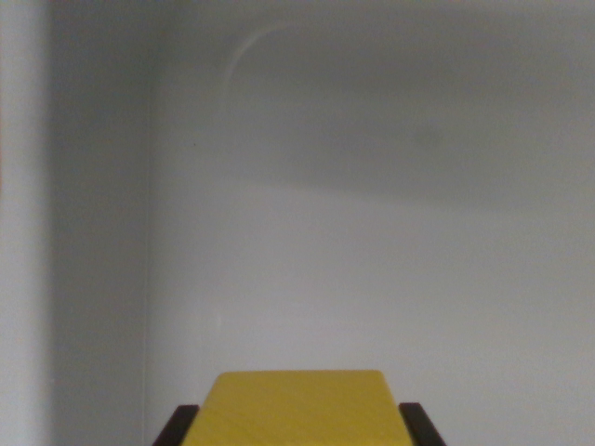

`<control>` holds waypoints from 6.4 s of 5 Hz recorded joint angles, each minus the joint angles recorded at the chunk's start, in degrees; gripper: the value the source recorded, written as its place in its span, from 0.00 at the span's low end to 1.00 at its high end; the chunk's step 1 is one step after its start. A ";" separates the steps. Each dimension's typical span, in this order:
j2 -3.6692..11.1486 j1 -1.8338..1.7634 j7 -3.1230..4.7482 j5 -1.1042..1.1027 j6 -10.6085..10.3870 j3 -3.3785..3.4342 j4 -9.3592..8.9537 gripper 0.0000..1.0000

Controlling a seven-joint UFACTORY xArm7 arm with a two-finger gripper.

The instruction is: Pick yellow cube

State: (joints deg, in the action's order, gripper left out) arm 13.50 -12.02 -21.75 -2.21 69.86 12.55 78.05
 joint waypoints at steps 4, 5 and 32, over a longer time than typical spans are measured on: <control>-1.41 0.10 0.20 0.41 5.41 0.17 4.04 1.00; -1.41 0.10 0.20 0.41 5.41 0.17 4.04 1.00; -7.81 0.58 1.10 2.27 30.03 0.95 22.40 1.00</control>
